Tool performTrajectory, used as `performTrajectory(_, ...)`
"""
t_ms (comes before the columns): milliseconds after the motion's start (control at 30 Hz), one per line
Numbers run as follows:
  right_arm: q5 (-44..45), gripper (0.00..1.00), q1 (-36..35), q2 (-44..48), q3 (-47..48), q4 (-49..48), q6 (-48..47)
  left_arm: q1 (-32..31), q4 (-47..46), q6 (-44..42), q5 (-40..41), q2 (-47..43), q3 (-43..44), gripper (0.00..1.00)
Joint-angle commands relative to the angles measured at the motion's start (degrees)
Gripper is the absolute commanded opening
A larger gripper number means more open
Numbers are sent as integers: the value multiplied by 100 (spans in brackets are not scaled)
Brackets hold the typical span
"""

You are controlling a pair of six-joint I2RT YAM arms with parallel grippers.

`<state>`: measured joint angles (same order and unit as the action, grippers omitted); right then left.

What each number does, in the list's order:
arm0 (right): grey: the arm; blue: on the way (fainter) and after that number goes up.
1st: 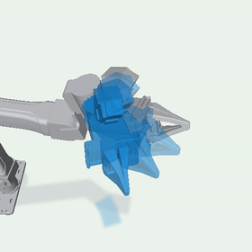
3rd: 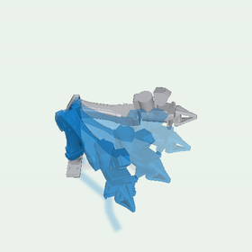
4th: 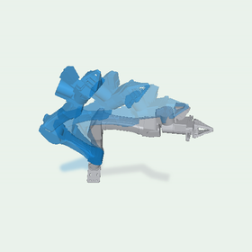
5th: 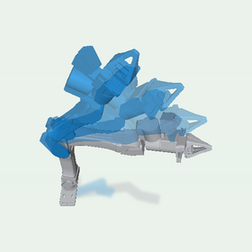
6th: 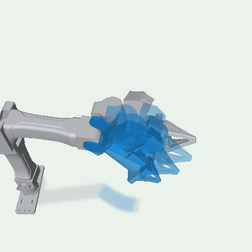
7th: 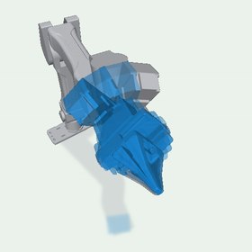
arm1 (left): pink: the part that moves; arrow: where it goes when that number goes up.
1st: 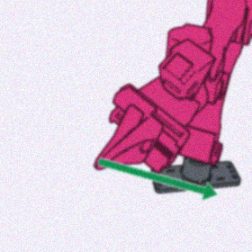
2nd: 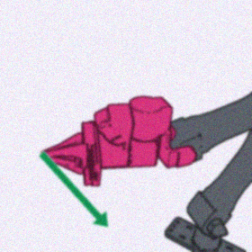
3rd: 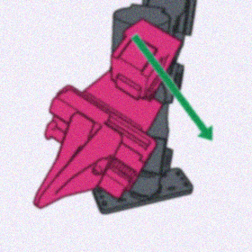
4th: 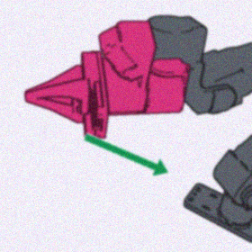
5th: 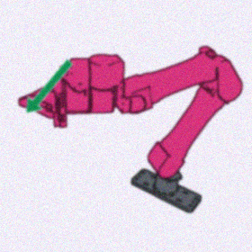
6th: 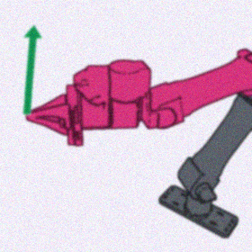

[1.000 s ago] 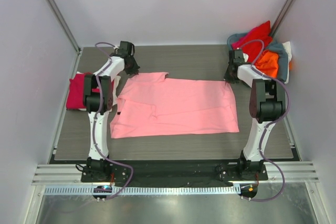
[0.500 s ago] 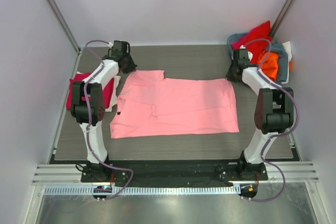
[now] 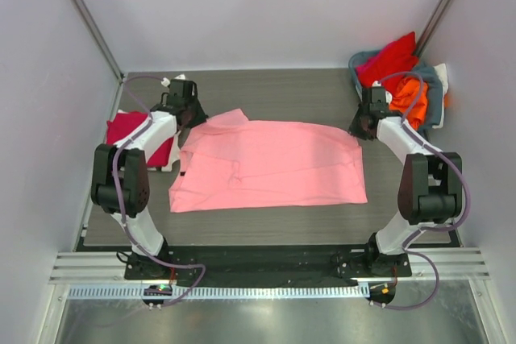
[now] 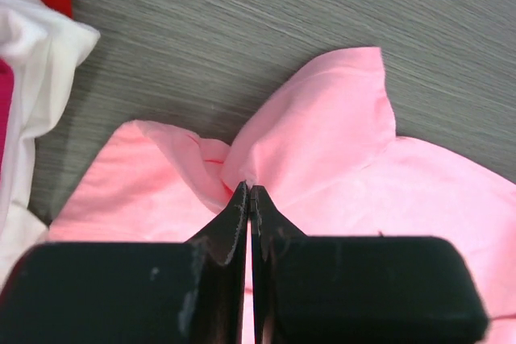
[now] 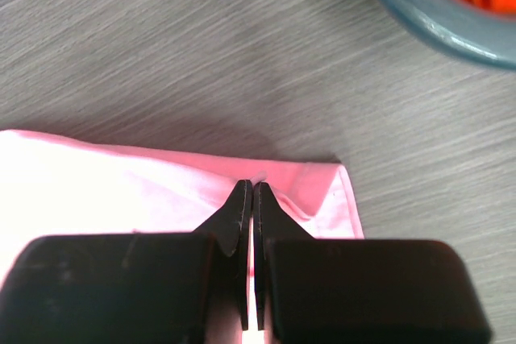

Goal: Fold and stack the t-shirts
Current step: Fold the tshirt

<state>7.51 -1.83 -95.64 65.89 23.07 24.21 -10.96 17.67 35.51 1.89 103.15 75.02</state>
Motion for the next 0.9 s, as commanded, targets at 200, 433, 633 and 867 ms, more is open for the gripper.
performTrajectory(200,-66,1,-20,774,-489,-39,172,-143,-449,-158,400,-1156,-681,0)
performTrajectory(433,215,1,103,1064,-779,-39,435,-257,-571,-150,865,-1895,-1306,0)
performTrajectory(633,576,1,112,1451,-955,-66,656,-442,-572,-193,1164,-2211,-1561,0)
performTrajectory(867,568,1,393,1495,-1095,-66,664,-626,-589,-184,1419,-2431,-1894,0)
